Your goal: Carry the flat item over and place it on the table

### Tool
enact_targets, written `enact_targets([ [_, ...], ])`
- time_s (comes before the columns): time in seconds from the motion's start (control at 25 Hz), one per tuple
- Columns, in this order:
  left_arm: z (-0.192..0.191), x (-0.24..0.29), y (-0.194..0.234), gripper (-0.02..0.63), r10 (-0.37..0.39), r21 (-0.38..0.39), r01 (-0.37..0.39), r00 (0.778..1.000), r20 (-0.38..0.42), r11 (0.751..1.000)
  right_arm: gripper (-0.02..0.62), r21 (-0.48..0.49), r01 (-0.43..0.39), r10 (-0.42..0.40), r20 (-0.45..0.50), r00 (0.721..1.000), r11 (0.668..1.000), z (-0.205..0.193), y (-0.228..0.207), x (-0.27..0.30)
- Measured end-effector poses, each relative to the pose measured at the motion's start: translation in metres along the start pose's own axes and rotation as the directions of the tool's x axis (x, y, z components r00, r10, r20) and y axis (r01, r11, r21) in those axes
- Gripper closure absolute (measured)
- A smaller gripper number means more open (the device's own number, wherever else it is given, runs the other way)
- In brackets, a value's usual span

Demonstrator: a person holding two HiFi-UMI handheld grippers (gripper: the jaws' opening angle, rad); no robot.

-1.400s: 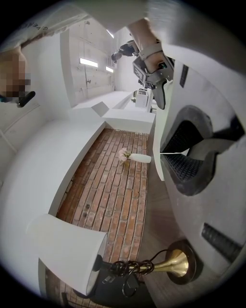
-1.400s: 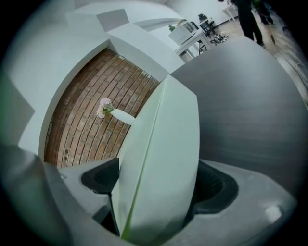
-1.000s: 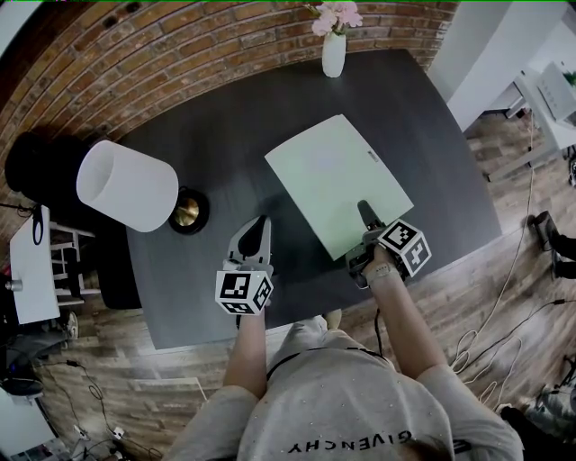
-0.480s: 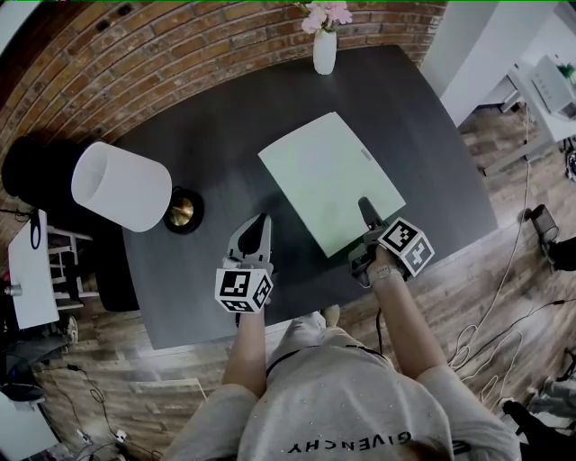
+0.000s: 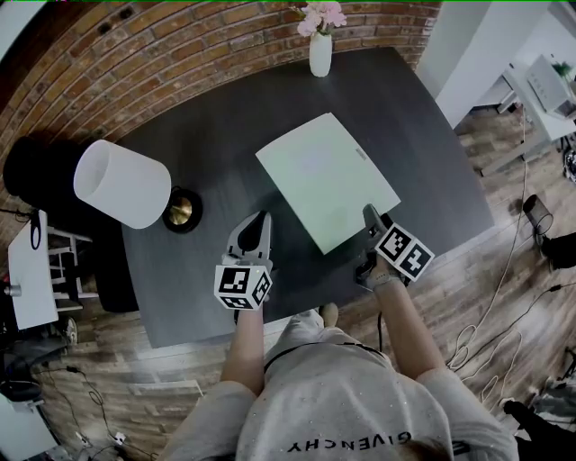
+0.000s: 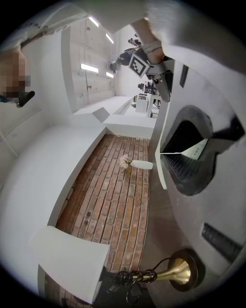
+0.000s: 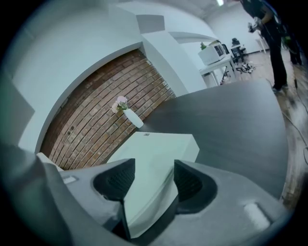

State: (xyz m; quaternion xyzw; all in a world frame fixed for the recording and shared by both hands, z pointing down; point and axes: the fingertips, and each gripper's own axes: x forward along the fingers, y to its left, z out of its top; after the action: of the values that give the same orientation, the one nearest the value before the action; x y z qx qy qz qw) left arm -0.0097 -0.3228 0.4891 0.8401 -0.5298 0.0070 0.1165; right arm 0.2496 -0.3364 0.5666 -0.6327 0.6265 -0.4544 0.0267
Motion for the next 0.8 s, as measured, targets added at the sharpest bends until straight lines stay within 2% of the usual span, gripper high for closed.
enact_targets([
  [0.2, 0.003, 0.000, -0.006, 0.603, -0.012, 0.006, 0.012, 1.000, 0.005, 1.000, 0.456, -0.043, -0.033, 0.034, 0.026, 0.999, 0.999, 0.008, 0.007, -0.006],
  [0.52, 0.015, 0.001, -0.008, 0.603, -0.016, 0.021, 0.016, 1.000, 0.026, 1.000, 0.591, -0.146, -0.112, 0.120, 0.041, 0.992, 0.983, 0.021, 0.033, -0.012],
  [0.8, 0.028, 0.001, -0.008, 0.603, -0.014, 0.033, 0.013, 0.999, 0.045, 0.999, 0.597, -0.309, -0.197, 0.228, 0.068, 0.971, 0.930, 0.039, 0.070, -0.023],
])
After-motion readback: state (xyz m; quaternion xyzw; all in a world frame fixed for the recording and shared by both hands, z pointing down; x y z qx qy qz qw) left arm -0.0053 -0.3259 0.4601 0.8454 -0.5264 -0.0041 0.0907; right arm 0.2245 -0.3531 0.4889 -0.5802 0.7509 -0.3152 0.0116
